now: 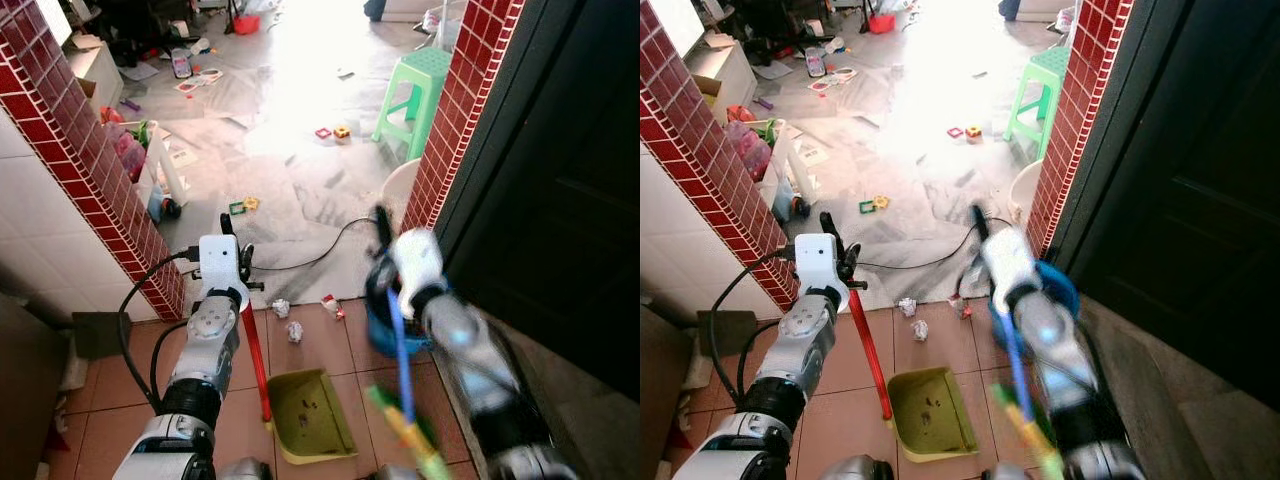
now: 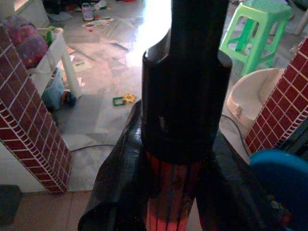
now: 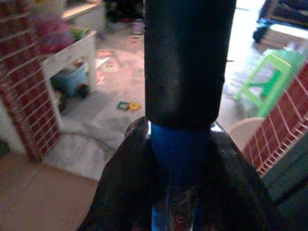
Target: Sweep floor
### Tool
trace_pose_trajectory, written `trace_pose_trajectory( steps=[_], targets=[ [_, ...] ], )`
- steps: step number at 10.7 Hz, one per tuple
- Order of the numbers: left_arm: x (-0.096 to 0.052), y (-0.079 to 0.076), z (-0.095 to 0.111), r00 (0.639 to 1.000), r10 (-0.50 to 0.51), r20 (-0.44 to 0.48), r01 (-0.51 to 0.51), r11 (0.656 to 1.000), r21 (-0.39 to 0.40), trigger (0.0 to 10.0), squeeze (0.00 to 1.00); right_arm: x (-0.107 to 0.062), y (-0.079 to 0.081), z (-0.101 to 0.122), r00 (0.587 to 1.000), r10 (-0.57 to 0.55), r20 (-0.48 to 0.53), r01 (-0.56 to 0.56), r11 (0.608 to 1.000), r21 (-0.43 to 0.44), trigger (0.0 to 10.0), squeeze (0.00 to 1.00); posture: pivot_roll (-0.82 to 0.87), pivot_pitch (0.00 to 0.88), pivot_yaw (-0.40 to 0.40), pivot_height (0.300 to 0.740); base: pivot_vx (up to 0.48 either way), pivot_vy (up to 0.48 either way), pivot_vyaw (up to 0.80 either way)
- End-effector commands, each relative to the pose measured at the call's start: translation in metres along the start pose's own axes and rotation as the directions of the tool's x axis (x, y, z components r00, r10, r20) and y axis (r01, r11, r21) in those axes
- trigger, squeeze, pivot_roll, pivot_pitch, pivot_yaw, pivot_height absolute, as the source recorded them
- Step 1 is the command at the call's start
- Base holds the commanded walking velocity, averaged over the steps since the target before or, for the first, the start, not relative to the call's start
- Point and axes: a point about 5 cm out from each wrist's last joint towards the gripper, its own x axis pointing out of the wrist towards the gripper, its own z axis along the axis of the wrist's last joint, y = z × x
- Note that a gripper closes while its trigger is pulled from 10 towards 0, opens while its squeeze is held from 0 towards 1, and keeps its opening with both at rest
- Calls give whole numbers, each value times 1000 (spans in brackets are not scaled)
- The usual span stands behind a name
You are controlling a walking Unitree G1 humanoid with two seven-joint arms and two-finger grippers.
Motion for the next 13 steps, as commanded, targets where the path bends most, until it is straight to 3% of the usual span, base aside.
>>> trace_pose_trajectory(
  steps=[1, 3, 5, 8, 9, 10, 11, 13],
  targets=[
    [0, -3, -6, 999, -6, -40, 6, 1000, -13, 10000, 0, 7, -1, 9, 999, -36, 24, 34, 996, 85, 10000, 0, -138, 33, 20, 740, 0, 0, 0],
    [0, -5, -8, 998, -15, -64, 13, 1000, -28, 10000, 0, 16, 0, 25, 993, -86, 80, 73, 987, 146, 10000, 0, -139, 31, 15, 740, 0, 0, 0],
    [-6, -23, -20, 974, -171, -148, 174, 985, 11, 10000, 0, 25, 9, 43, 984, -115, 138, 90, 981, 174, 10000, 0, -128, 30, 11, 740, 0, 0, 0],
    [-8, -25, -25, 969, -177, -170, 181, 983, 7, 10000, 0, 28, 6, 57, 977, -148, 151, 72, 903, 424, 10000, 0, -133, 32, 12, 740, 0, 0, 0],
    [-8, -25, -25, 968, -181, -172, 185, 983, 6, 10000, 0, 29, 2, 62, 976, -148, 158, 61, 887, 458, 10000, 0, -136, 31, 12, 740, 0, 0, 0],
    [-8, -26, -25, 968, -183, -174, 187, 982, 6, 10000, 0, 28, -2, 67, 972, -145, 183, 52, 899, 435, 10000, 0, -139, 29, 12, 740, 0, 0, 0],
    [-9, -25, -25, 968, -180, -173, 184, 983, 5, 10000, 0, 23, -13, 84, 953, -124, 275, 55, 968, 246, 10000, 0, -140, 26, 10, 740, 0, 0, 0],
    [-9, -20, -27, 970, -159, -183, 166, 986, 24, 10000, 0, 17, -24, 98, 937, -99, 335, 53, 988, 144, 10000, 0, -145, 22, 11, 740, 0, 0, 0]
  ],
)
